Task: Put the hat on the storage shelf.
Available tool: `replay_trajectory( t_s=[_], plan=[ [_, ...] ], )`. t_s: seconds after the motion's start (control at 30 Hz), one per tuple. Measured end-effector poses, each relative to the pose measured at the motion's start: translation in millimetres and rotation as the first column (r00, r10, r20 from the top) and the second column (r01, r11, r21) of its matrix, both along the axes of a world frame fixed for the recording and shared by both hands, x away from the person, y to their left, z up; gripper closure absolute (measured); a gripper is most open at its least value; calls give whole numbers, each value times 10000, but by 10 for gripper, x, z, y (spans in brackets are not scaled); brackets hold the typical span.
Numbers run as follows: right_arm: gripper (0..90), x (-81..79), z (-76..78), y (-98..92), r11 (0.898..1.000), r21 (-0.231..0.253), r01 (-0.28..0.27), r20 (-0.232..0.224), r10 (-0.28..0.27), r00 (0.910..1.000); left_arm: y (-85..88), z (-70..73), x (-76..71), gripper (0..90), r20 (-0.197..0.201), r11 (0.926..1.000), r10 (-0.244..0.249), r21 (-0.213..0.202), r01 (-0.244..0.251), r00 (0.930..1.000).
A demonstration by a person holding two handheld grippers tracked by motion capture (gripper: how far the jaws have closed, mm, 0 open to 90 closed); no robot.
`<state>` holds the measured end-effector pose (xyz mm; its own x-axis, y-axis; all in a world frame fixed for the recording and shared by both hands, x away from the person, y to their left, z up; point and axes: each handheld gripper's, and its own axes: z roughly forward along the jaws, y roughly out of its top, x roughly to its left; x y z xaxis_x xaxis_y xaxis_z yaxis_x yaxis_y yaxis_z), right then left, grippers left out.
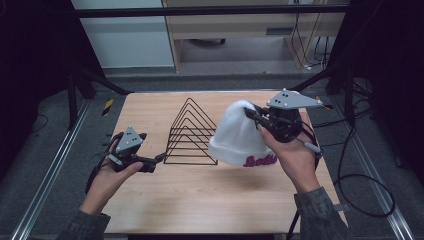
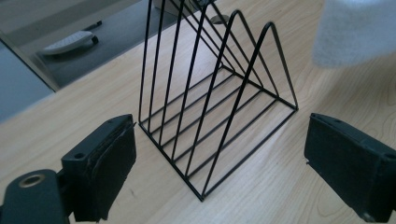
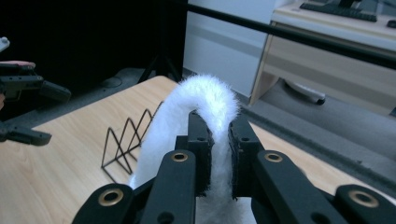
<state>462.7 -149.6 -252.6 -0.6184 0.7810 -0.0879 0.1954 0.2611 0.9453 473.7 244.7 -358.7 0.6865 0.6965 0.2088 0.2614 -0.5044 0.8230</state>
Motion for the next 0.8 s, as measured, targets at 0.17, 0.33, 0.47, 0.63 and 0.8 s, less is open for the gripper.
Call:
replay_trajectory(
  t_s=[0.17, 0.33, 0.47, 0.63, 0.8],
  plan=[
    [821, 19, 136, 53, 10000, 37, 80, 261, -80, 9996, -103, 159, 55, 111, 92, 9996, -271, -26, 271, 9996],
    [821, 66, 244, 116, 9998, 123, 131, 425, -137, 9990, -193, 265, 100, 123, -11, 9982, -601, -1, 601, 9982],
    [821, 100, 331, 178, 9996, 244, 111, 499, -123, 9987, -235, 321, 114, 135, 73, 9973, -718, -171, 720, 9974],
    [821, 106, 416, 249, 9996, 255, 109, 694, -127, 9975, -279, 384, 123, 172, 88, 9943, -928, -515, 931, 9956],
    [821, 142, 468, 308, 9994, 337, 82, 749, -107, 9971, -352, 500, 115, 198, 267, 9919, -1111, -591, 1125, 9935]
  ],
)
